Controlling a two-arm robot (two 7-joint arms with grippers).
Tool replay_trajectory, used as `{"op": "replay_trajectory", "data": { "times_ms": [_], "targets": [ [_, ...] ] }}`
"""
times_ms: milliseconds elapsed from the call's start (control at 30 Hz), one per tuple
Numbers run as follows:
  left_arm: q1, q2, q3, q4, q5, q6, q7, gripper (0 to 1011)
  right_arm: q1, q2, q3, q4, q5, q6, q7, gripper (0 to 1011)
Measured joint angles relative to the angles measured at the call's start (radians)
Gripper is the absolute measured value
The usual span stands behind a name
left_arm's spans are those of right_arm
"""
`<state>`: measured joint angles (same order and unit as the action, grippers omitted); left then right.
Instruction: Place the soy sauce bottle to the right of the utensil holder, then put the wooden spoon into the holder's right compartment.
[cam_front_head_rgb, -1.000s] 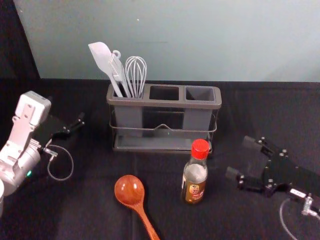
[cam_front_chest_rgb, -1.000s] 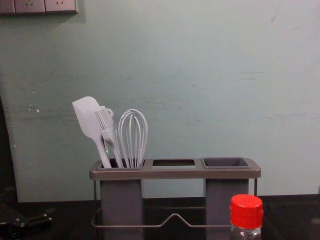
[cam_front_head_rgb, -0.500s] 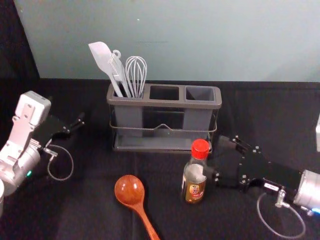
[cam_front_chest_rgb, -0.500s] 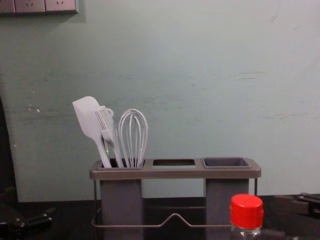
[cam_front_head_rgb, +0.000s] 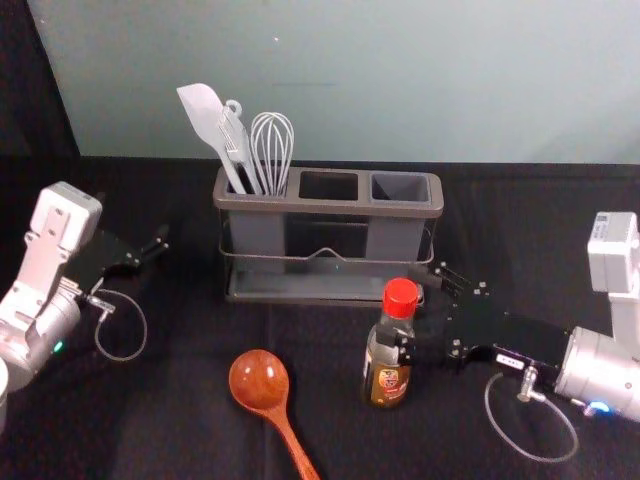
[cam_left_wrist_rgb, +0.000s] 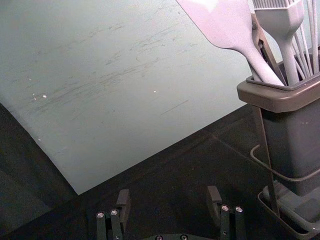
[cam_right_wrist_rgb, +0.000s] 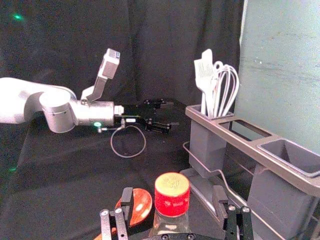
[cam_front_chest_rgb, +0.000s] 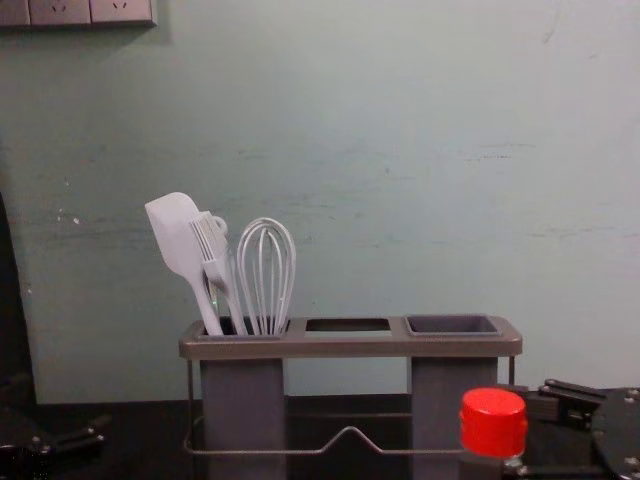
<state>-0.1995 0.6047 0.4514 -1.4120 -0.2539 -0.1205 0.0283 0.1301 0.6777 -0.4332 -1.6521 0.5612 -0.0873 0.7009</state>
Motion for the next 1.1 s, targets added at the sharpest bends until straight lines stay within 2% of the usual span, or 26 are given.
{"op": "replay_trajectory", "data": {
  "times_ms": [233,600,1100],
  "targets": [
    [0.000,0.000,0.000,0.000,0.000,0.000,0.000,1005,0.015,-0.017,-0.012,0.006,-0.021,-0.007,-0.019,1004],
    [0.000,0.000,0.000,0.000,0.000,0.000,0.000,1005,0.014,-0.015,-0.012,0.007,-0.018,-0.007,-0.018,997],
    [0.000,0.000,0.000,0.000,0.000,0.000,0.000,1005,0.013,-0.014,-0.010,0.006,-0.014,-0.006,-0.015,595]
  ]
}}
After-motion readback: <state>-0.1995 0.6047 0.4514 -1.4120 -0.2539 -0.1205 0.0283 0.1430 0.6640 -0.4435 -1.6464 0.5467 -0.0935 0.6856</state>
